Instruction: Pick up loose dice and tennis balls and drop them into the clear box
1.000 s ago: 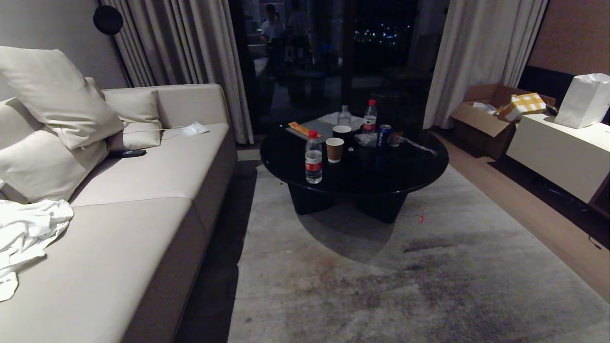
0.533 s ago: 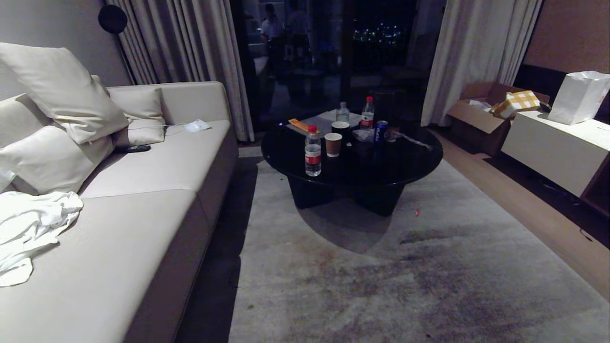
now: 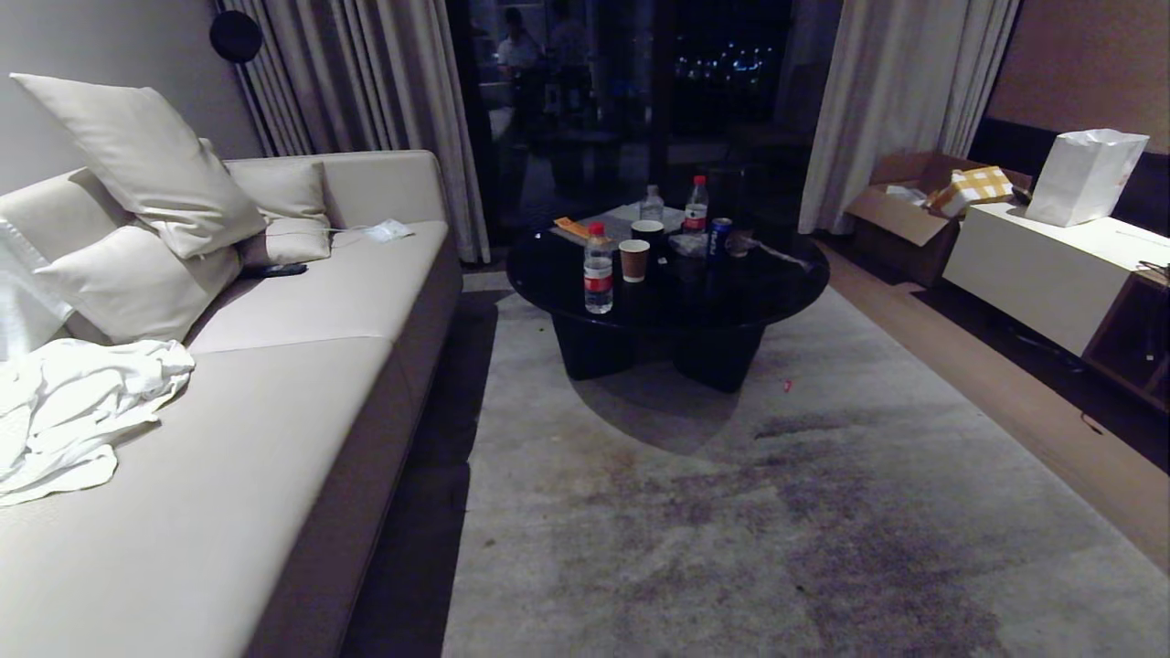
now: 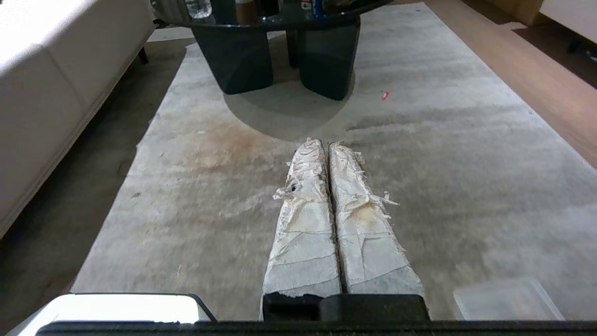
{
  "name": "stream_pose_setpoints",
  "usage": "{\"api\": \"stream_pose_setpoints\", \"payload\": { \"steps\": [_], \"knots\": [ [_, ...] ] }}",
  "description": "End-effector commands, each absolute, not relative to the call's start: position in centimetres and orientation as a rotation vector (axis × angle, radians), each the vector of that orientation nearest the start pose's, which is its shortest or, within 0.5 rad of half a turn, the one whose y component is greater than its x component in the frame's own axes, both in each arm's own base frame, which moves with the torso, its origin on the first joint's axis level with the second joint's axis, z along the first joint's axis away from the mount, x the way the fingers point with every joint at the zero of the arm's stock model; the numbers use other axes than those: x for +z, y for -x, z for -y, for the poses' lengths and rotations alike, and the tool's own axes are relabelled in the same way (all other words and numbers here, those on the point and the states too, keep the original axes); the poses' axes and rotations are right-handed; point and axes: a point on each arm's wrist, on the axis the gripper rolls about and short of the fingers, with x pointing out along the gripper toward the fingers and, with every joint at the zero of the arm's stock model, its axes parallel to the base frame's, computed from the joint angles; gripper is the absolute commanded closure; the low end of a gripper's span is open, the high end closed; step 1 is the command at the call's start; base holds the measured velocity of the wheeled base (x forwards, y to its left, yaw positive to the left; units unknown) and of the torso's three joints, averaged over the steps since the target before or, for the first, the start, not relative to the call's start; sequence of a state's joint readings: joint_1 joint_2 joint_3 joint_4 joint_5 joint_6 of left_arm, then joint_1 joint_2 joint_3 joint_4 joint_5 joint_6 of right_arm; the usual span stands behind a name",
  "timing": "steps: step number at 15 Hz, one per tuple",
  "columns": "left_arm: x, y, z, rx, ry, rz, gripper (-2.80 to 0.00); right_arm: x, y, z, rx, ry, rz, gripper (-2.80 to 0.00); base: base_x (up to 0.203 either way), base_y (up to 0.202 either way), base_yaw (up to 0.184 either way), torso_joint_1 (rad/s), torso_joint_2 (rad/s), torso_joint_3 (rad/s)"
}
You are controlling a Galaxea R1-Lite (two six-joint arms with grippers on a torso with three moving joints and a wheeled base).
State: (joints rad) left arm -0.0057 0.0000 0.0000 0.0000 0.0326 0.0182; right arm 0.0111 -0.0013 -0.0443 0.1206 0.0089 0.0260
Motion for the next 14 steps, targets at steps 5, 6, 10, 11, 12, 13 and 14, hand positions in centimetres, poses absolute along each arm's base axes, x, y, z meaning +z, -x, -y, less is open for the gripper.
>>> {"api": "stream_pose_setpoints", "payload": {
  "steps": [5,6,10,11,12,13,14],
  "knots": [
    [7.49,2.26,-0.10,0.031,-0.002,-0.005,0.00,7.53,2.66,0.01,0.020,-0.026,-0.077,0.00,-0.182,0.000,0.000,0.002,0.00,0.004],
    [7.49,2.26,-0.10,0.031,-0.002,-0.005,0.00,7.53,2.66,0.01,0.020,-0.027,-0.077,0.00,-0.182,0.000,-0.001,-0.001,0.00,0.006],
    [7.49,2.26,-0.10,0.031,-0.002,-0.005,0.00,7.53,2.66,0.01,0.020,-0.026,-0.077,0.00,-0.180,0.000,-0.001,0.002,0.00,0.003],
    [7.51,2.26,-0.10,0.031,-0.002,-0.003,0.00,7.54,2.67,0.01,0.020,-0.026,-0.077,0.00,-0.180,0.000,-0.001,0.002,0.00,0.008],
    [7.49,2.26,-0.10,0.031,0.000,-0.005,0.00,7.53,2.66,0.01,0.020,-0.027,-0.077,0.00,-0.185,0.000,-0.001,-0.001,0.00,0.007],
    [7.50,2.26,-0.10,0.031,-0.002,-0.004,0.00,7.53,2.66,0.01,0.020,-0.026,-0.077,0.00,-0.182,0.000,0.003,-0.002,0.00,-0.002],
    [7.49,2.26,-0.10,0.031,0.000,-0.005,0.00,7.53,2.66,0.01,0.020,-0.026,-0.077,0.00,-0.188,0.000,-0.001,0.004,0.00,0.000]
  ]
}}
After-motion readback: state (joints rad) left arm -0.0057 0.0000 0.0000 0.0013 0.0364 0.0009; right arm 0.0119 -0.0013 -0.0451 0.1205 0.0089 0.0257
